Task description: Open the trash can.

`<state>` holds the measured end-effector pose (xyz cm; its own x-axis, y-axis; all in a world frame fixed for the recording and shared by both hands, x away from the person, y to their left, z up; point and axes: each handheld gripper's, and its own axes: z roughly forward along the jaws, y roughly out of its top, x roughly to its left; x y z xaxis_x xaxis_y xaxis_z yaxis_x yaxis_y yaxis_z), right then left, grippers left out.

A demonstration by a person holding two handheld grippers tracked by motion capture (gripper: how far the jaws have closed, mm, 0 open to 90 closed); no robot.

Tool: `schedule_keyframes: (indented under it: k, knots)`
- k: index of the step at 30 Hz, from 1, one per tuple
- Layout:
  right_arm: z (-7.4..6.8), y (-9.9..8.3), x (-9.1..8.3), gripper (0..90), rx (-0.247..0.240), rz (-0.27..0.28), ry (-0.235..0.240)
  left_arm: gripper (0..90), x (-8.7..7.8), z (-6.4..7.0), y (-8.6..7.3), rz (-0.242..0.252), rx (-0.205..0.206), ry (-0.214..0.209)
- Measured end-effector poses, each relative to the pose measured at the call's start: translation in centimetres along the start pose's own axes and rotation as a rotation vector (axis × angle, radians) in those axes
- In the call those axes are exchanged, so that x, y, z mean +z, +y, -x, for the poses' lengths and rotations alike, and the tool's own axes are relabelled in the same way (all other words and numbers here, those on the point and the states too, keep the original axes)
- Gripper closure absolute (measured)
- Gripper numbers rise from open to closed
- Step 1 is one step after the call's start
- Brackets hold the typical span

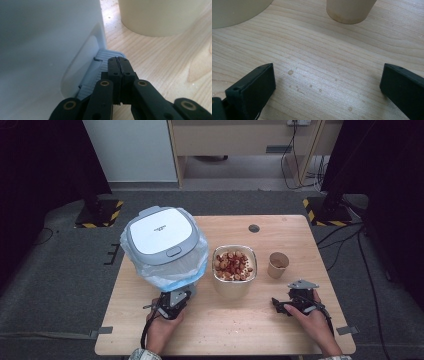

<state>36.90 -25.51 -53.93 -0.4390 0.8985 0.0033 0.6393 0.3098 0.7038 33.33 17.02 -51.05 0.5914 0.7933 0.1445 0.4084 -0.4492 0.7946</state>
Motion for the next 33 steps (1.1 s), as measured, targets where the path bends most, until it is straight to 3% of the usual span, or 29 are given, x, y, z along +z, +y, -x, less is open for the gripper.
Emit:
schedule_keyframes:
  k: [10, 12, 15, 22, 33]
  knots:
    - [0.0, 0.0, 0.0, 0.6, -0.001, 0.0, -0.001, 89.2, 0.3, 0.1, -0.4, -0.024, -0.001, 0.022]
    - [0.0, 0.0, 0.0, 0.6, 0.003, 0.0, -0.002, 89.3, 0.3, 0.2, -0.4, -0.033, 0.031, 0.033]
    - [0.0, 0.0, 0.0, 0.6, 0.003, 0.0, -0.002, 89.3, 0.4, 0.3, -0.4, -0.037, 0.034, 0.037]
    - [0.0, 0.0, 0.0, 0.6, 0.003, 0.0, -0.002, 89.3, 0.7, 0.2, -0.7, -0.054, 0.022, 0.028]
    - [0.0, 0.0, 0.0, 0.6, 0.004, 0.0, -0.003, 89.2, 1.0, -0.3, -1.1, -0.061, -0.041, -0.009]
